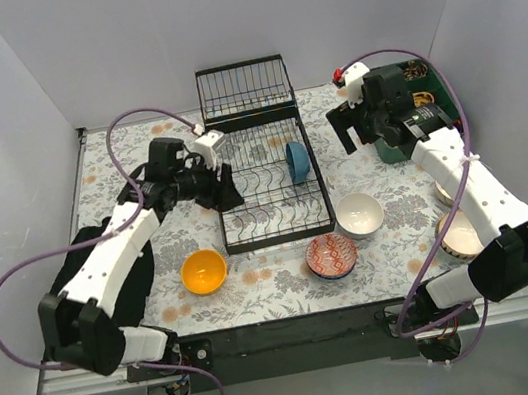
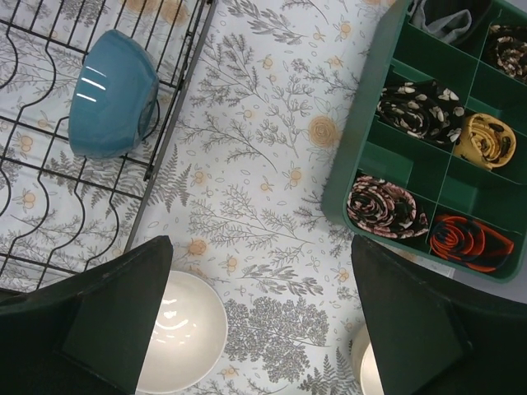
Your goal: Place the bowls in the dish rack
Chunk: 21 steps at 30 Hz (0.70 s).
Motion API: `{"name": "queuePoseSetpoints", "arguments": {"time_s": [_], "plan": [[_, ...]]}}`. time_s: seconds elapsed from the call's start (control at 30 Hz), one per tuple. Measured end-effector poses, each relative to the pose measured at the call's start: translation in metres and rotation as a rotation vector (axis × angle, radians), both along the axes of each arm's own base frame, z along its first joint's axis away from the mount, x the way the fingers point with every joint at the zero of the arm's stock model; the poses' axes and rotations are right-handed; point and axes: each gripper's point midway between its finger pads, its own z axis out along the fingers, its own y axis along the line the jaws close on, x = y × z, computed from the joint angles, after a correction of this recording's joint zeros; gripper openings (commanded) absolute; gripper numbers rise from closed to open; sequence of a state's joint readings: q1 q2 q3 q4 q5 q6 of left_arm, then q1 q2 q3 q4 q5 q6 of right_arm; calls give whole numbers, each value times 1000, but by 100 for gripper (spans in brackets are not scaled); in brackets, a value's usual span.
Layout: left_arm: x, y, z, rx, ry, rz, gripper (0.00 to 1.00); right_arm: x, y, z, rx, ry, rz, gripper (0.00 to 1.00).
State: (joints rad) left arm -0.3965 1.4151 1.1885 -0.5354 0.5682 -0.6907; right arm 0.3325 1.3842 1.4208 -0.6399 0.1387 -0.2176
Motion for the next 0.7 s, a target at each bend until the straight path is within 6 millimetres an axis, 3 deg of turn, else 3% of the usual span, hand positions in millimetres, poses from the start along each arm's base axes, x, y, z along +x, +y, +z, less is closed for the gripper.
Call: {"name": "queuePoseSetpoints", "arguments": {"time_s": [0.1, 0.33, 0.47, 0.7], "plan": [[-36, 29, 0, 129, -52, -61, 49, -2, 4, 0, 17, -8, 19, 98], [-124, 102, -81, 464, 66, -184, 49, -10, 10, 3, 45, -25, 69, 98], [-144, 116, -93, 539, 55, -230, 49, -19, 10, 5, 45, -40, 99, 97], [-147, 109, -103, 598, 26, -302, 48, -25, 11, 1, 45, -39, 118, 97]]}}
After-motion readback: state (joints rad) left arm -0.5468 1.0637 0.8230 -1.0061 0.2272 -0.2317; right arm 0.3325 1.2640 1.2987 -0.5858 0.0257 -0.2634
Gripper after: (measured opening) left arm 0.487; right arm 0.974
